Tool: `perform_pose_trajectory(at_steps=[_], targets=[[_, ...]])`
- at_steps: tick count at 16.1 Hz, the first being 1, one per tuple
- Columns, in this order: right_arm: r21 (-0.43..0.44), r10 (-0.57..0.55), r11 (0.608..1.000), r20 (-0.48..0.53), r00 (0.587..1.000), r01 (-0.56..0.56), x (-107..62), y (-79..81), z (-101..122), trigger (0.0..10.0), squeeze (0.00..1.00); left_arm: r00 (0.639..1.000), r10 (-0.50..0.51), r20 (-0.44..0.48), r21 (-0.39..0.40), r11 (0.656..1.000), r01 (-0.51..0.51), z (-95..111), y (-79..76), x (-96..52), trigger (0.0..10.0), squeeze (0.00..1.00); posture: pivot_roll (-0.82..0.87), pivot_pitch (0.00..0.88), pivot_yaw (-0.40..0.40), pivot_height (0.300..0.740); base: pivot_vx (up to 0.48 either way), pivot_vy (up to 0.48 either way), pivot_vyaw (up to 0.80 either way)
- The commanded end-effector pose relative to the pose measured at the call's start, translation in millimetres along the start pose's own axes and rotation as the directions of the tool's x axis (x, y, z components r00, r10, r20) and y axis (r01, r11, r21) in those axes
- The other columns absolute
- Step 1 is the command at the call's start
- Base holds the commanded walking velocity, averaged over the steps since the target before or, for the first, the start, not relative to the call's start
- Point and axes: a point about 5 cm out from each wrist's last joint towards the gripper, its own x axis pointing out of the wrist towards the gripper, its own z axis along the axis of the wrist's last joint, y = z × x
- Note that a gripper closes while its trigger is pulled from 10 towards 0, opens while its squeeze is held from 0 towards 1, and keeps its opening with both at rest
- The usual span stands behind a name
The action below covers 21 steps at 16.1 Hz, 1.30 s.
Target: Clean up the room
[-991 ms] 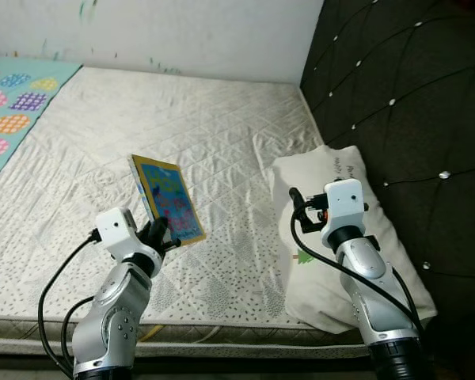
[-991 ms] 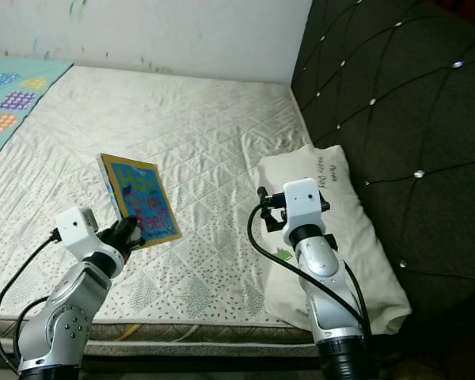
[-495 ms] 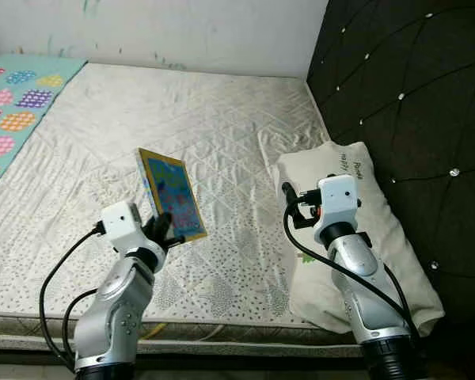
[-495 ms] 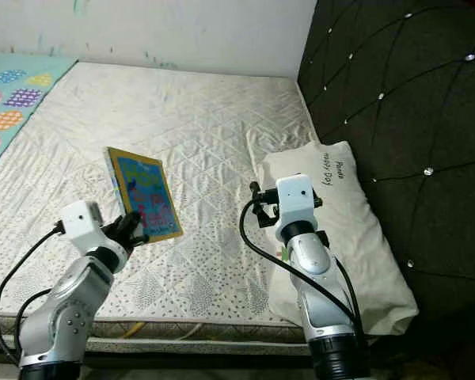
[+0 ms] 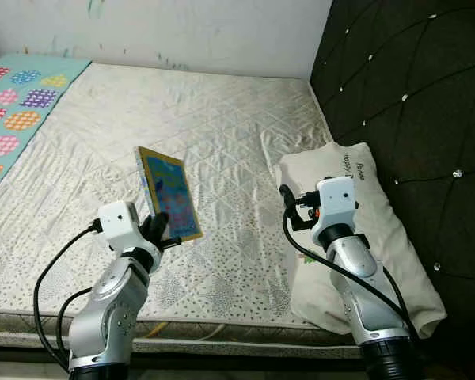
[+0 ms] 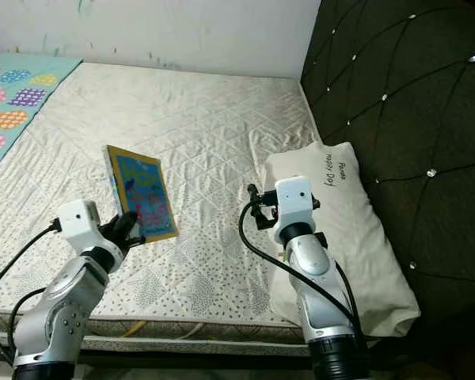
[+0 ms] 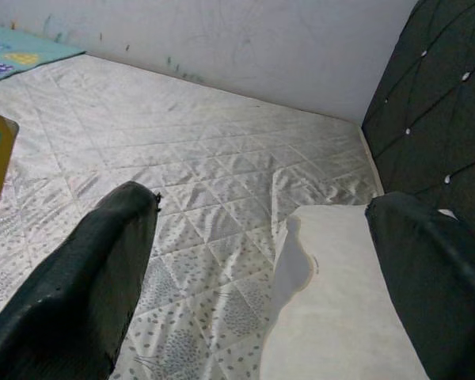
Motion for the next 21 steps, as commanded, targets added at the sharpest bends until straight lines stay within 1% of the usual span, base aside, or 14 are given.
perform_pose_trajectory(at_steps=[1,2,3,4,6,10,19,21], targets=[[0.010,-0.002,1.000,-0.003,1.000,0.002,0.1,-1.6,-0.1,10.0,0.00,0.998,-0.032,0.046,0.009,0.999,0.032,6.7,-5.9,-2.2,10.0,0.00,0.01,0.080,-0.065,0.728,0.000,0.000,0.00],[0.011,-0.001,1.000,-0.003,1.000,0.001,0.6,-1.7,0.1,10.0,0.00,0.999,-0.031,0.043,0.008,1.000,0.030,5.2,-5.7,-2.3,10.0,0.00,0.01,0.074,-0.065,0.728,0.000,0.000,0.00],[0.014,0.005,1.000,-0.003,1.000,-0.005,0.8,-0.7,-0.2,10.0,0.00,1.000,-0.009,0.022,-0.037,0.999,0.010,0.7,-3.6,-1.9,10.0,0.00,0.01,0.072,-0.064,0.715,0.000,0.000,0.00],[0.015,0.009,1.000,-0.001,1.000,-0.009,0.6,0.0,0.2,10.0,0.00,1.000,-0.004,0.021,-0.044,0.999,0.005,0.4,-2.7,-1.4,10.0,0.00,0.01,0.072,-0.064,0.705,0.000,0.000,0.00],[0.015,0.011,1.000,0.000,1.000,-0.011,-0.1,-0.3,0.2,10.0,0.00,1.000,-0.005,0.026,-0.038,0.999,0.006,1.8,-2.6,-0.5,10.0,0.00,0.01,0.067,-0.065,0.691,0.000,0.000,0.00],[0.006,0.022,1.000,0.009,1.000,-0.022,1.5,0.9,1.3,10.0,0.00,0.999,-0.005,0.034,-0.037,0.999,0.007,2.7,-3.8,1.5,10.0,0.00,0.01,0.059,-0.068,0.641,0.000,0.000,0.00],[-0.010,0.042,0.999,0.017,0.999,-0.042,2.9,2.1,1.0,10.0,0.00,0.997,0.025,0.073,-0.028,0.999,-0.023,8.8,-0.8,3.5,10.0,0.00,0.01,0.049,-0.070,0.636,0.000,0.000,0.00],[-0.006,0.046,0.999,0.016,0.999,-0.046,2.8,2.8,0.5,10.0,0.00,0.997,0.029,0.075,-0.026,0.999,-0.027,8.8,-0.3,3.4,10.0,0.00,0.01,0.049,-0.070,0.621,0.000,0.000,0.00]])
